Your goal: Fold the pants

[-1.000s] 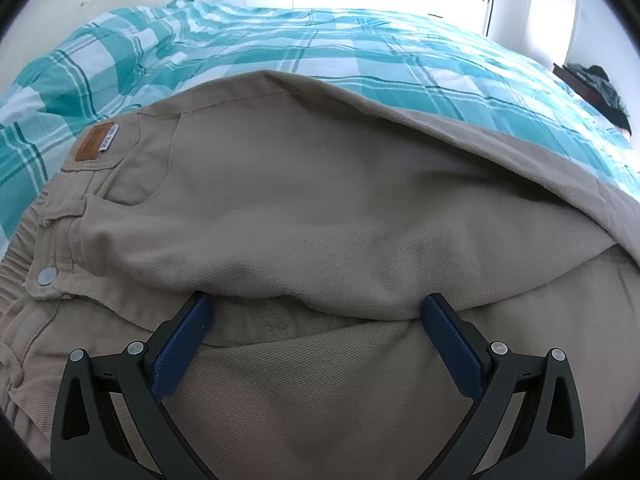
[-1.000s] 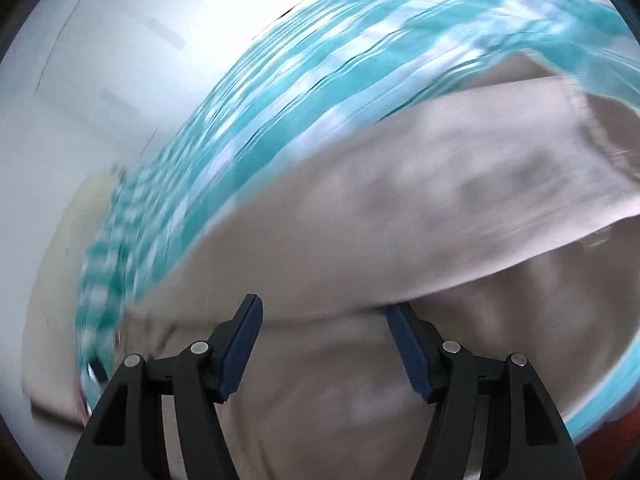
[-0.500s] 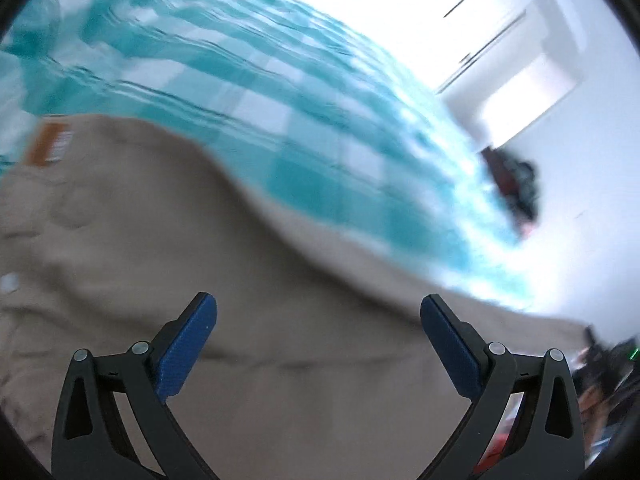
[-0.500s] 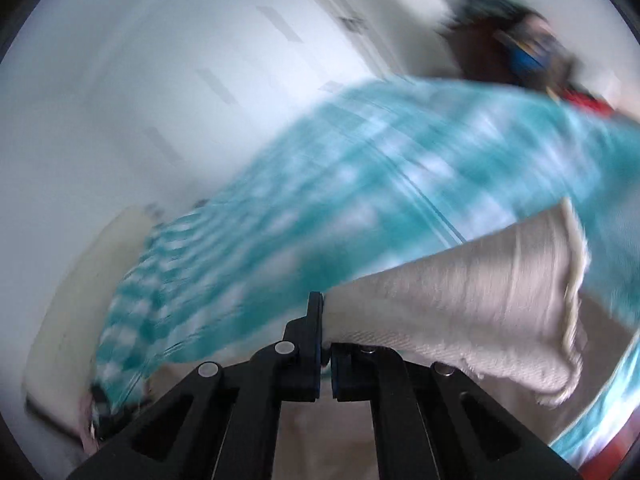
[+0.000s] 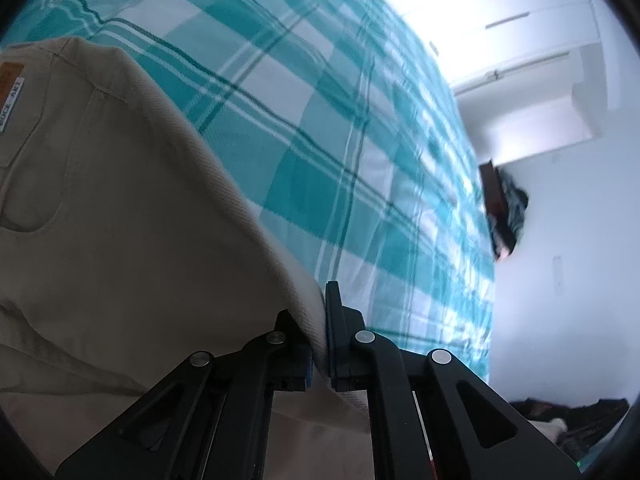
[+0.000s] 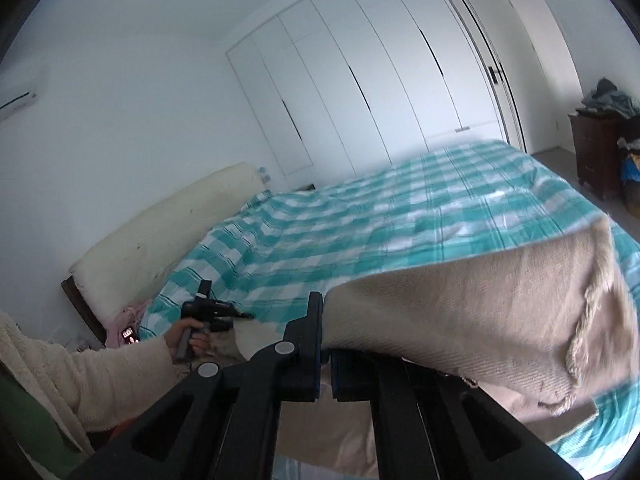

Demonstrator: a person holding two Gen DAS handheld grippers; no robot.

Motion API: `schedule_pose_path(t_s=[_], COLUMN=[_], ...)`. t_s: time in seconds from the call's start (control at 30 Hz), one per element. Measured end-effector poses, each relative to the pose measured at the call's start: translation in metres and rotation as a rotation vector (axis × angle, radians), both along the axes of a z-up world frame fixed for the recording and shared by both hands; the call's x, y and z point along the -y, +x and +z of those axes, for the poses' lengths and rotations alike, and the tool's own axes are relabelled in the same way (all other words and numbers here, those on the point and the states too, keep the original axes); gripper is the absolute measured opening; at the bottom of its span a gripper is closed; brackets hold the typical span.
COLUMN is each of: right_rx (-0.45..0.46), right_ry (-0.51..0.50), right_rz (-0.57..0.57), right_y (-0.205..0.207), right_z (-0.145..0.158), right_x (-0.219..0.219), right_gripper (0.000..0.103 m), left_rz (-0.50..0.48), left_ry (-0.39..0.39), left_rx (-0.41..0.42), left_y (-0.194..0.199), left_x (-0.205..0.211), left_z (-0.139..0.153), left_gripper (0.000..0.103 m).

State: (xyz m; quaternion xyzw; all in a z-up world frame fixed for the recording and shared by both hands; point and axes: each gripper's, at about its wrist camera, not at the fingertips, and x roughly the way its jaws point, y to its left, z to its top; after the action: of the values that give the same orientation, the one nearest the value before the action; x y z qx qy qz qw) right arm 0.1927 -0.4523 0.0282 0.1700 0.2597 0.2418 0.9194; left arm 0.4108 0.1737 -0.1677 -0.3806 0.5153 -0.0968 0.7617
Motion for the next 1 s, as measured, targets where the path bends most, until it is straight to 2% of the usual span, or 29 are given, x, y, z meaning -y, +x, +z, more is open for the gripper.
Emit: schedule_pose_path(t_s=[0.07,0.17,0.2,0.3,0.37,0.4,0.47,0.5,0.57,0.6,0.67,0.73,0.83,1.0], right_rx=[-0.061,-0.154,-0.142,-0.025,-0.037,-0.101,-0.253,-0.365,-0.581,-0.655,-0.746,-0.732,-0.705,-0.635], right_ry=[-0.002,-0.018,-0.008,0.074,0.095,0.074,0.034,0.018,0.002,-0.025,-0.071,-0.052,-0.048,-0.070], right_rz=[-0.027,-0.108,-0.122,-0.067,0.010,0.025,0.012,-0.021,-0.094,-0.125,-0.157,-0.174,-0.177,-0.168], right_y=[0.022,0.082,0.098,0.119,0.120,0.119,0.116,0.112,0.105,0.101,0.093,0.090,0.092,0.086], right_z=[-0.018,-0.047,-0.048,-0.021,-0.019,-0.034,-0.078,-0.114,-0.183,-0.207,-0.243,-0.247,-0.238,-0.211], right_x=[0.016,0.042,0.051,0.060,0.061,0.062,0.069,0.076,0.090,0.094,0.097,0.098,0.098,0.095], right_gripper=[0.003,0.003,0.003,0.003,0.003,0.003,0.003,0.003,0.003,0.003,0.003,0.003,0.003,0.003], left_rz=[0.052,0.120,0.131,0.126,0.099,0.073,0.012,-0.019,-0.053,-0.057,-0.063,-0.071,-0.061,-0.020], left_ry=[-0.006,-0.026,0.021,0.167,0.204,0.214,0.223,0.216,0.217,0.233,0.245,0.251,0.233,0.132], left_rx=[0.049,0.212,0.297,0.401,0.348,0.293,0.182,0.117,0.039,0.028,0.020,0.028,0.048,0.113], left_y=[-0.009,-0.039,-0.061,-0.120,-0.152,-0.164,-0.177,-0.181,-0.189,-0.190,-0.195,-0.194,-0.189,-0.196], left_x=[-0.005,-0.016,-0.018,-0.017,-0.009,-0.001,0.015,0.024,0.038,0.042,0.047,0.045,0.040,0.035], left_z=[0.014,0.068,0.098,0.135,0.117,0.097,0.050,0.022,-0.009,-0.014,-0.016,-0.010,0.003,0.032], left_gripper=[0.003,0.003,0.003,0.004,0.004,0.004,0.004,0.004,0.004,0.004,0.004,0.004,0.004,0.003])
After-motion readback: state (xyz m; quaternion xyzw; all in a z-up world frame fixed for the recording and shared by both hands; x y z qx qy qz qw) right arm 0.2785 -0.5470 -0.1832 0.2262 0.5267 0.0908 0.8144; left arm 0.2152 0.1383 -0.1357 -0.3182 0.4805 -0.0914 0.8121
